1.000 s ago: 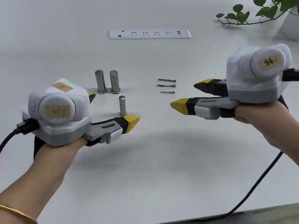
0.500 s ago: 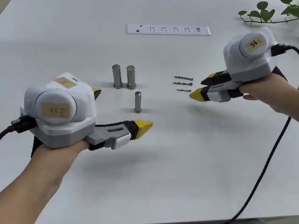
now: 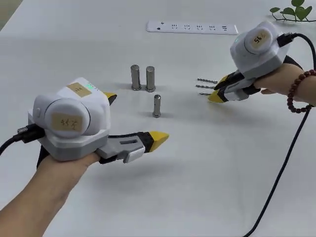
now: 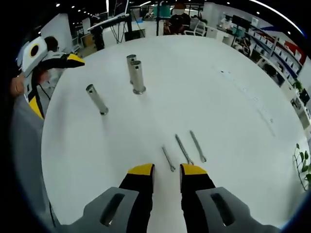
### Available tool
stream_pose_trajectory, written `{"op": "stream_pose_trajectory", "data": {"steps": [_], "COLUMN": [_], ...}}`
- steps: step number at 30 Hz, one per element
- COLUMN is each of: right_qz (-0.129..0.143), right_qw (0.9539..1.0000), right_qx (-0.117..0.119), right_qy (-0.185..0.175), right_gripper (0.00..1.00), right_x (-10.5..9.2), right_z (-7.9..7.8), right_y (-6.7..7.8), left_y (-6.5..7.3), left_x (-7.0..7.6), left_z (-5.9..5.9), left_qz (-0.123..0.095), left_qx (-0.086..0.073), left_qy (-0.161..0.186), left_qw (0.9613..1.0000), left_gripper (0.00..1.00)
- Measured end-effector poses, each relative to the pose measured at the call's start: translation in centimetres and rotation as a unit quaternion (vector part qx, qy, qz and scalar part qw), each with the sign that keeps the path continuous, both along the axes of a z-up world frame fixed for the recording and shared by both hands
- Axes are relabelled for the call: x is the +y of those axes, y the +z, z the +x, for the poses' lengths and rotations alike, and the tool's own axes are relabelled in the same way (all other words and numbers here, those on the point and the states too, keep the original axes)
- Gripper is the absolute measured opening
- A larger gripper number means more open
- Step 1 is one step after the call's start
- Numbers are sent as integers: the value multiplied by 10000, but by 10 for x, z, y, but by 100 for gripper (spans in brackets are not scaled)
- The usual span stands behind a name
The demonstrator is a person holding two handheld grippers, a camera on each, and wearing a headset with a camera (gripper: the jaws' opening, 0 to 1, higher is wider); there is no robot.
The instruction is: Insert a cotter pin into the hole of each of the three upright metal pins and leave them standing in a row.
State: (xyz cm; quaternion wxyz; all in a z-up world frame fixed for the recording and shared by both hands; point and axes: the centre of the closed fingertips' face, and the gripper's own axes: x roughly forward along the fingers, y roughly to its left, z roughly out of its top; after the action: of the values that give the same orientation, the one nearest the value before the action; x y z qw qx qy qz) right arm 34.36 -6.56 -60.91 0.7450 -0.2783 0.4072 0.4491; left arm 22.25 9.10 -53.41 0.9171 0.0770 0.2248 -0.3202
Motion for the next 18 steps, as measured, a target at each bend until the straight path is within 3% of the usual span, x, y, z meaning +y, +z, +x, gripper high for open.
{"op": "stream_pose_trajectory", "data": {"steps": [5,9,12,18], "right_qz": [-137,-286,-355,-526], "right_qw": [9997,9989,9986,9975], "right_qx": [84,215,314,247], "right_qy": [161,310,225,393], "right_gripper": [12,9,7,4], "right_x": [1,2,2,3], "right_z": [5,-2,-2,-10], "right_y": [-4,-4,-4,-3], "left_y": [0,0,0,-1], "left_x": [4,7,8,9], "left_z": [-1,-2,-4,-8], "left_qz": [13,36,50,27], "left_qx": [6,11,23,93], "left_qy": [99,163,184,119], "left_qw": [10000,9999,9998,9999], "left_gripper": [76,72,71,68]}}
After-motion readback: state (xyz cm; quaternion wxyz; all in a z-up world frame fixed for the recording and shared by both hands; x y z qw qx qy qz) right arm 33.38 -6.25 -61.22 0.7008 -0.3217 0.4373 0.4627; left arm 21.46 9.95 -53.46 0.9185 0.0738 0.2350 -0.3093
